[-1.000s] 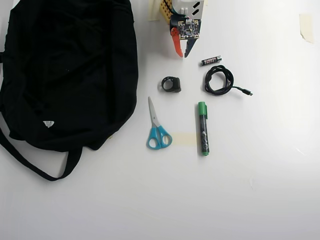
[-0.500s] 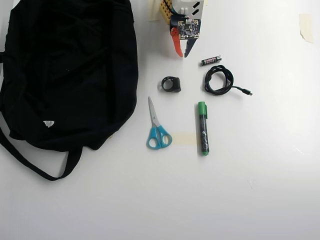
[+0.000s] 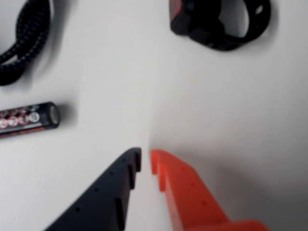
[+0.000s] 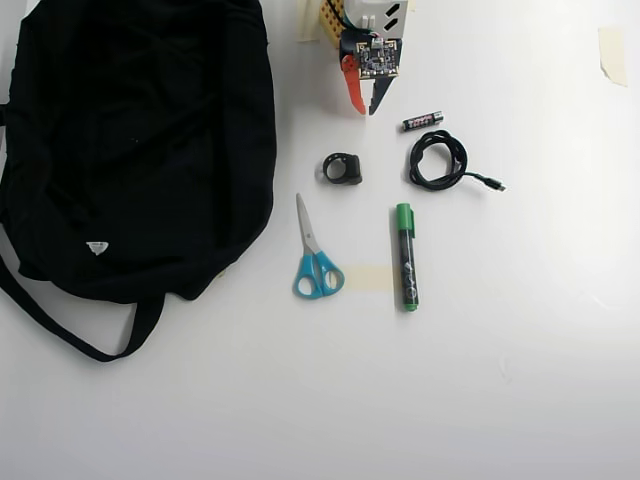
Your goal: Put the green marker into the black bag
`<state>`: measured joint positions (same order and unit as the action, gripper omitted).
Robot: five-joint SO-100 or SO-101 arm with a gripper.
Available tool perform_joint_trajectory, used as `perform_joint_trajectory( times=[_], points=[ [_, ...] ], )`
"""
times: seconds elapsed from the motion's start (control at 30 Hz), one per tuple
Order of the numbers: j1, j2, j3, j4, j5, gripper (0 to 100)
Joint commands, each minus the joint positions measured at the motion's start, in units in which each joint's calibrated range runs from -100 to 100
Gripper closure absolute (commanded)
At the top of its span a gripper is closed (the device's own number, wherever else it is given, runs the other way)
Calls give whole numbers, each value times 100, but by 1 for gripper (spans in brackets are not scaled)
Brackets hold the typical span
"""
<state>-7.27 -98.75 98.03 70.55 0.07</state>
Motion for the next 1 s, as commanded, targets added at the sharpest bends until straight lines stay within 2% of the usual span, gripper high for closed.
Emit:
perform_joint_trajectory(
  times=[0.0, 0.33, 0.63, 0.77, 0.97],
  points=[
    [-35, -66, 125, 189, 29, 98],
    [-43, 91, 125, -9, 29, 97],
    [-200, 1286, -612, -2446, 19, 98],
    [-432, 1751, -1223, -3489, -154, 98],
    [-656, 2871, -2436, -4238, -505, 97]
  ],
)
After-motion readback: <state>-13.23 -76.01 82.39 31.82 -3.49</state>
